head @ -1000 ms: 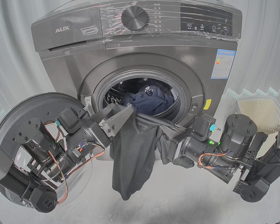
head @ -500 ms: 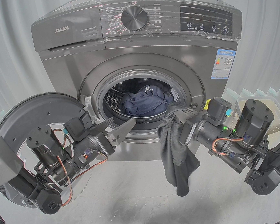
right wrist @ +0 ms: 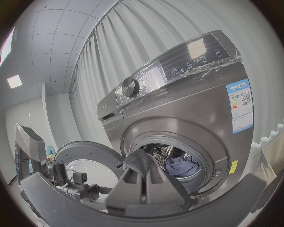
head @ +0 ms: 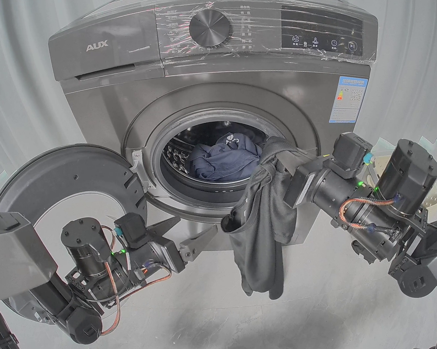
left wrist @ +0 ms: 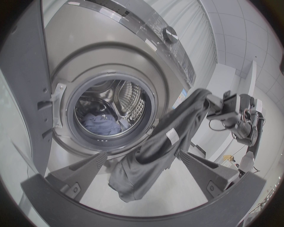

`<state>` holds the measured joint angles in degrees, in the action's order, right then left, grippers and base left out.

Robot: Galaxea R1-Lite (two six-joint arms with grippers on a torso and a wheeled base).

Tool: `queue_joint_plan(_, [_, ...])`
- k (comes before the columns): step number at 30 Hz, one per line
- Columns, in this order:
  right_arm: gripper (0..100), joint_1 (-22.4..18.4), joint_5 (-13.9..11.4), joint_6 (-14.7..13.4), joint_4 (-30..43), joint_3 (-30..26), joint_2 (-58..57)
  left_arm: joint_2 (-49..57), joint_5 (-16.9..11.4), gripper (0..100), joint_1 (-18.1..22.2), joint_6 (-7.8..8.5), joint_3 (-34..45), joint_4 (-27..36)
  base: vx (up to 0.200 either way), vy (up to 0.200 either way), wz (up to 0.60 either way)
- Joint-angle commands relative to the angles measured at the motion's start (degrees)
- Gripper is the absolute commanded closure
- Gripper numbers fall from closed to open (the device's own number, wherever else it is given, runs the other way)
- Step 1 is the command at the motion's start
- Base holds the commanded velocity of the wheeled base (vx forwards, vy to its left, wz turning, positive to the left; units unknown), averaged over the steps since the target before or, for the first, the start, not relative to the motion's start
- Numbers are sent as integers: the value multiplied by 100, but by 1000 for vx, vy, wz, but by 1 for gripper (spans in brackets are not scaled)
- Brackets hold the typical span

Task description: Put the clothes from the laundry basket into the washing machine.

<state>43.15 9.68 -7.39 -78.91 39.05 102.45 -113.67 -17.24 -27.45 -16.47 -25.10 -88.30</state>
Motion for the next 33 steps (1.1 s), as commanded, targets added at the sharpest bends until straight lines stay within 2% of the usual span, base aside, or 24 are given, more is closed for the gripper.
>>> queue_joint_plan(1, [100, 9, -1, 0, -2, 112, -6, -209, -25, 0, -6, 21, 146, -3, 0, 0, 0])
queue_joint_plan(12, [100, 70, -10, 0, -10, 191, -15, -631, -34, 0, 91, 197, 84, -12, 0, 0, 0])
queue_joint_plan(15, [100, 88, -10, 0, -10, 200, -6, -771, -210, 0, 100, 469, 102, -12, 0, 0, 0])
queue_joint_plan(16, [100, 88, -10, 0, -10, 200, -6, -789, -245, 0, 100, 496, 102, -12, 0, 0, 0])
queue_joint_plan(18, [100, 97, -10, 0, -10, 217, -6, -991, -377, 0, 117, 724, 32, -12, 0, 0, 0])
queue_joint_plan(21, [100, 105, -19, 0, -10, 226, -6, -1184, -386, 0, 109, 830, -118, -12, 0, 0, 0])
queue_joint_plan(31, [100, 176, -10, 0, -10, 217, 21, -1685, -412, 0, -14, 847, -707, -21, 0, 0, 0])
queue_joint_plan(33, [100, 176, -10, -8, -10, 217, 29, -1729, -553, 0, -23, 847, -795, -21, 0, 0, 0])
